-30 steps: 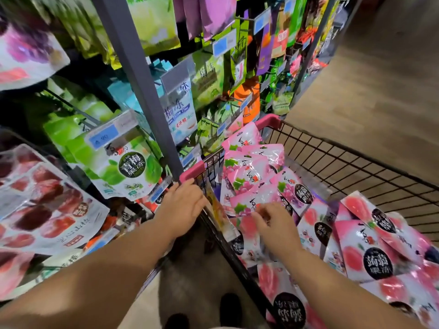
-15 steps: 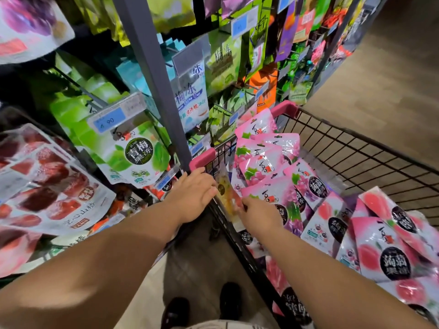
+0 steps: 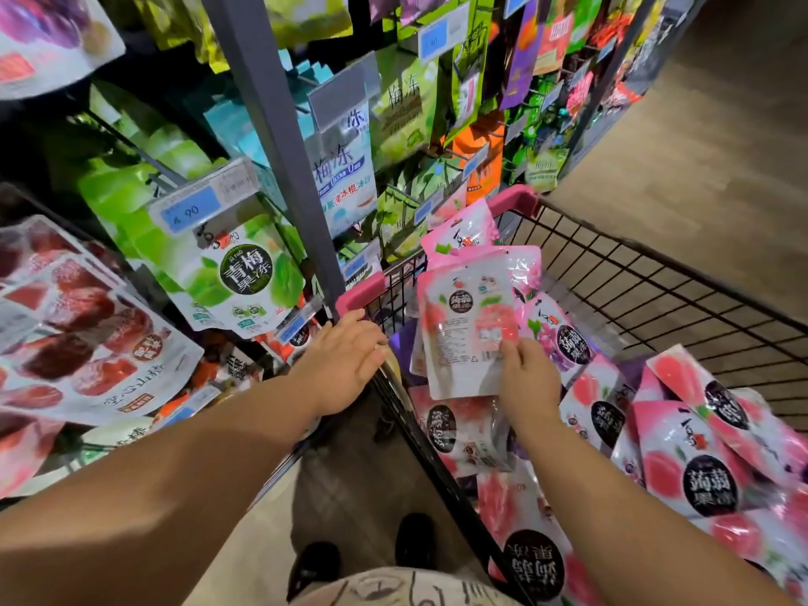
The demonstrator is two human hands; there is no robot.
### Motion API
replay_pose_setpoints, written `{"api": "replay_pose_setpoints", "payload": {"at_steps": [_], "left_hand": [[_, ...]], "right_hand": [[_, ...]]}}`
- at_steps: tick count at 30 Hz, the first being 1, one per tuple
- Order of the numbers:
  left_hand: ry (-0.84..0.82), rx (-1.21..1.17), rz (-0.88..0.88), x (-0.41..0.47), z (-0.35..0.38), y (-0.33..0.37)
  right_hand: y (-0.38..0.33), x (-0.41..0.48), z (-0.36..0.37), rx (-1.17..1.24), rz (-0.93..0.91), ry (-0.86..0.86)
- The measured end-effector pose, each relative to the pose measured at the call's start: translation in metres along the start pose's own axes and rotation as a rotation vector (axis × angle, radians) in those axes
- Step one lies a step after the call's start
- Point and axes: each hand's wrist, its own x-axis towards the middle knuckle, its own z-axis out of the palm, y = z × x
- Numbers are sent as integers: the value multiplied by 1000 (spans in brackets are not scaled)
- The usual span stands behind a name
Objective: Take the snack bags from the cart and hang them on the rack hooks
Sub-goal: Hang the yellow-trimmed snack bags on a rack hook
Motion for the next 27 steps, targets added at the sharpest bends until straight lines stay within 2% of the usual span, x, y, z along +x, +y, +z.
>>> {"api": "replay_pose_setpoints", "payload": {"at_steps": [8, 9, 11, 12, 14, 16, 17, 23, 27], "left_hand": [[12, 3, 10, -8, 6, 0], [19, 8, 13, -9, 7, 0], [42, 21, 12, -12, 10, 0], [57, 26, 7, -14, 11, 0], [75, 36, -9, -18, 14, 2], [84, 41, -25, -22, 14, 5], [90, 42, -29, -23, 15, 6], [99, 73, -41, -24, 19, 5], [108, 64, -39, -25, 22, 3]], "right_hand": [[21, 14, -39, 17, 190, 231], [20, 12, -39, -21, 153, 284], [13, 4, -32, -183, -107, 365], [7, 1, -25, -200, -258, 327], [-9, -12, -7, -115, -386, 15], [-24, -22, 15, -130, -307, -318], [-28, -23, 27, -171, -268, -415], [-19, -13, 70, -339, -141, -630], [-13, -12, 83, -419, -127, -676]]}}
